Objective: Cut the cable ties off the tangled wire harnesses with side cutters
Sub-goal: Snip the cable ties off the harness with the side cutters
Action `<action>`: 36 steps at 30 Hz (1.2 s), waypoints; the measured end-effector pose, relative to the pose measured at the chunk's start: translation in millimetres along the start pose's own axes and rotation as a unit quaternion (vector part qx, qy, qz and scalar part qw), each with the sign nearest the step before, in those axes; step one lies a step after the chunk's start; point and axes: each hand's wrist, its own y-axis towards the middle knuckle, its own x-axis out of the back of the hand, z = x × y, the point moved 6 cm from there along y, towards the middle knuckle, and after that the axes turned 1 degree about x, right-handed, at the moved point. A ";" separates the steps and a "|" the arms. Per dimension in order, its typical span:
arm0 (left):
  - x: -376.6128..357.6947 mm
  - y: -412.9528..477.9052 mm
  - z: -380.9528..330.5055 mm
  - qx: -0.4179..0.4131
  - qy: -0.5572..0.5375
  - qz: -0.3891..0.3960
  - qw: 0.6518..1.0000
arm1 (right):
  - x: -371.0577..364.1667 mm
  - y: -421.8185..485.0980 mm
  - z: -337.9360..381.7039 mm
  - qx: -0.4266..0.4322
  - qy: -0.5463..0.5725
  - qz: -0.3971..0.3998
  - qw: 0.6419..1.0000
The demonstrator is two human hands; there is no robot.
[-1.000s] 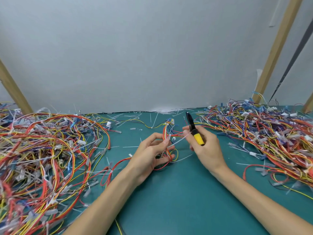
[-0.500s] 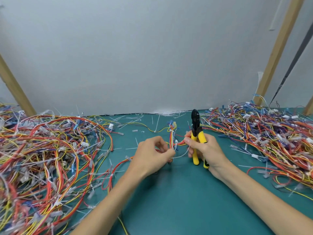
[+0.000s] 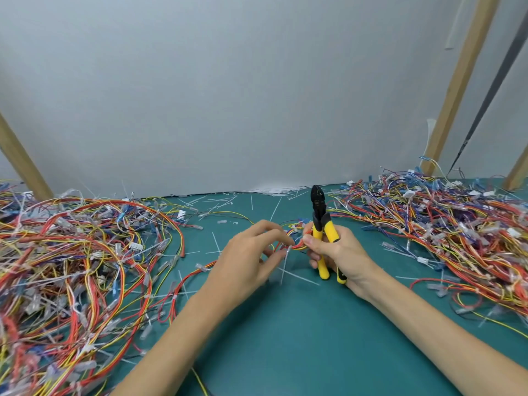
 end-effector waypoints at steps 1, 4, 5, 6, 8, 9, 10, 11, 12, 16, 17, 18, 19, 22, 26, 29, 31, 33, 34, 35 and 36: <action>-0.7 1.5 3.7 0.018 -0.032 0.012 0.999 | 0.3 -0.1 0.2 0.001 -0.006 -0.002 1.000; -2.5 4.2 9.6 0.068 -0.099 0.020 0.993 | 0.4 -1.0 2.3 0.006 -0.038 -0.015 0.999; -3.8 3.2 10.9 0.089 -0.114 0.012 0.989 | -0.5 -1.8 3.4 0.009 -0.049 -0.017 0.999; -5.5 1.6 12.1 0.112 -0.126 0.004 0.986 | -2.0 -2.5 4.7 0.014 -0.063 -0.017 0.998; -9.8 -2.1 13.3 0.150 -0.132 -0.010 0.980 | -5.5 -4.6 7.5 0.026 -0.100 -0.017 0.994; -11.0 -3.3 13.5 0.162 -0.130 -0.014 0.978 | -6.9 -5.6 8.5 0.030 -0.118 -0.018 0.992; -11.6 -4.1 13.6 0.171 -0.131 -0.015 0.976 | -7.6 -6.5 9.4 0.034 -0.131 -0.021 0.991; -12.5 -4.4 14.1 0.180 -0.135 -0.010 0.974 | -8.1 -7.4 10.1 0.038 -0.139 -0.026 0.989; -13.6 -4.9 14.2 0.191 -0.139 -0.001 0.972 | -8.6 -8.2 10.7 0.041 -0.145 -0.030 0.988; -22.5 -8.6 17.1 0.222 -0.111 0.035 0.968 | -14.3 -11.3 12.0 0.062 -0.177 -0.033 0.982; -24.1 -9.9 17.8 0.227 -0.112 0.039 0.967 | -16.5 -12.1 12.0 0.068 -0.193 -0.029 0.978; -25.1 -10.9 18.8 0.231 -0.129 0.042 0.963 | -18.0 -12.5 12.3 0.072 -0.206 -0.029 0.975; -25.7 -11.4 20.4 0.237 -0.166 0.042 0.956 | -17.9 -12.5 12.4 0.073 -0.210 -0.034 0.974; -24.6 -10.5 22.5 0.239 -0.311 0.015 0.920 | -11.3 -11.4 11.4 0.058 -0.166 -0.059 0.983; -26.8 -10.0 23.1 0.246 -0.420 -0.021 0.873 | -1.6 -9.0 6.8 0.036 -0.113 -0.083 0.990; -33.7 -12.0 27.5 0.309 -0.512 0.003 0.802 | 1.7 -8.2 4.4 0.023 -0.051 -0.092 0.994; -39.3 -12.7 23.3 0.314 -0.525 0.078 0.787 | 2.0 -7.6 4.0 0.018 -0.030 -0.090 0.995; -42.6 -14.4 19.2 0.309 -0.540 0.124 0.773 | 2.0 -6.8 3.0 0.016 -0.031 -0.088 0.996; -42.6 -15.2 18.2 0.311 -0.555 0.127 0.761 | 2.0 -6.8 2.6 0.017 -0.034 -0.088 0.995; -42.9 -15.6 18.1 0.313 -0.572 0.127 0.748 | 1.9 -6.4 2.3 0.018 -0.036 -0.089 0.995; -42.8 -15.8 16.9 0.317 -0.588 0.125 0.734 | 1.8 -6.4 2.4 0.019 -0.036 -0.091 0.995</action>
